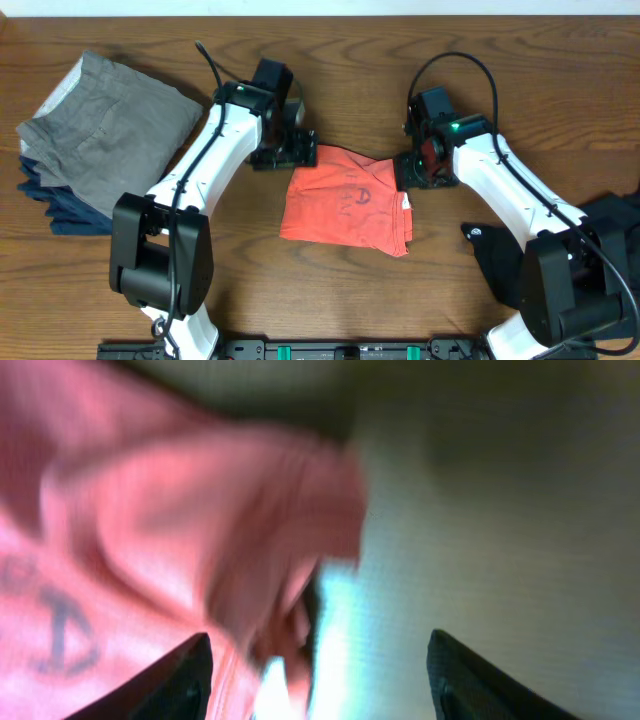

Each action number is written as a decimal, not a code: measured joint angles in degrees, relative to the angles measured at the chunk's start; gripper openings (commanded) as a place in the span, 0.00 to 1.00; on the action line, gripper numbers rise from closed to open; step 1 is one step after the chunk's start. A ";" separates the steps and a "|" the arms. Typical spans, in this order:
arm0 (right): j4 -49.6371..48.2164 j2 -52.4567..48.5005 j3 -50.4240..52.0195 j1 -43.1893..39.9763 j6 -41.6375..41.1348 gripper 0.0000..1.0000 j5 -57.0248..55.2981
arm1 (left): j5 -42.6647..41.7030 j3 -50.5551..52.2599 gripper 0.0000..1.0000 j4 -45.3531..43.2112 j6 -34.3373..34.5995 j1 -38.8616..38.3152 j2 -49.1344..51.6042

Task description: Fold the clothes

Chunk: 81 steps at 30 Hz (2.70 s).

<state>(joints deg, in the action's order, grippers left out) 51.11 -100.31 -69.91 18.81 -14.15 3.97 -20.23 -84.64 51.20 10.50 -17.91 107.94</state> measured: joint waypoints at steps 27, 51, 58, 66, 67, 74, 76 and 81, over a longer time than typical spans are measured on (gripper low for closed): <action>-3.37 2.12 16.44 12.46 -9.86 0.66 11.89 | 0.02 0.00 0.06 -6.91 -3.06 0.87 11.34; -28.70 3.30 11.17 2.82 -4.13 0.78 -11.47 | 1.07 0.00 0.30 28.48 1.73 0.26 11.34; -13.57 3.30 8.39 2.73 -3.54 0.76 -11.50 | 0.79 0.00 0.63 30.18 2.60 0.22 11.32; -9.51 3.30 8.35 2.62 -5.18 0.79 -11.54 | 2.86 -0.81 0.84 22.93 0.74 0.70 7.80; -9.40 3.30 8.35 2.47 -5.44 0.79 -11.50 | 3.10 -1.33 0.96 20.31 -0.74 0.98 6.25; -7.26 3.30 8.35 2.03 -6.47 0.83 -11.39 | 3.28 -4.76 0.98 4.46 -9.62 3.06 -1.64; -6.86 3.30 8.35 2.03 -6.47 0.83 -10.80 | 1.97 -4.83 0.98 2.45 -12.33 3.45 -1.22; -5.70 3.30 8.33 2.03 -6.49 0.83 -8.98 | -3.63 -4.83 0.98 -2.01 -18.14 4.70 3.39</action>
<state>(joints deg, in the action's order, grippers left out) 45.41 -97.01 -61.58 20.84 -20.64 -5.02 -23.86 -89.47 49.19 -7.64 -13.21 111.33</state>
